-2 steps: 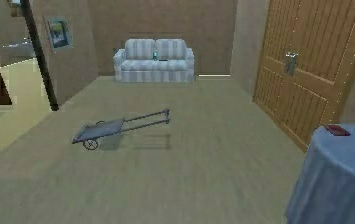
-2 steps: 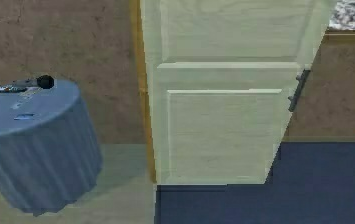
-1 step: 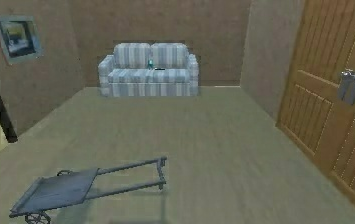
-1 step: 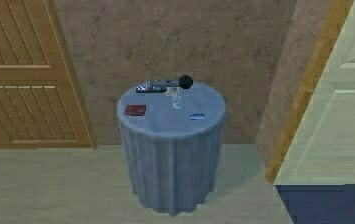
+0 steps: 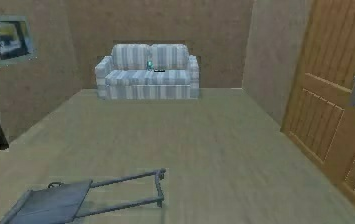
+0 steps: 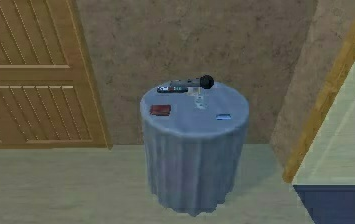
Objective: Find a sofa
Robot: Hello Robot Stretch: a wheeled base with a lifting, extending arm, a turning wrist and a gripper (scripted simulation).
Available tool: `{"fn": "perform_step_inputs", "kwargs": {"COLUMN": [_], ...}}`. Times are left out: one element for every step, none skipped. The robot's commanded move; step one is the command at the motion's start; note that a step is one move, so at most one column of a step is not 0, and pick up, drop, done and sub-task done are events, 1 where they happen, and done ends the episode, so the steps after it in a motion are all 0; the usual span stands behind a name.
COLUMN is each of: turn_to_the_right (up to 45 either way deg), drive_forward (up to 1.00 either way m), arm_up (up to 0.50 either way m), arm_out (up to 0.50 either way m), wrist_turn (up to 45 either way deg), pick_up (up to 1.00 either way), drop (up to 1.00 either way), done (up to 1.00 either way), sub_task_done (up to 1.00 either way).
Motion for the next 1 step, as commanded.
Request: {"fn": "perform_step_inputs", "kwargs": {"turn_to_the_right": [36.0], "drive_forward": [0.0], "arm_up": [0.0], "arm_out": [0.0], "wrist_turn": [0.0], "pick_up": [0.0], "drop": [0.0], "done": [0.0], "sub_task_done": [0.0]}}
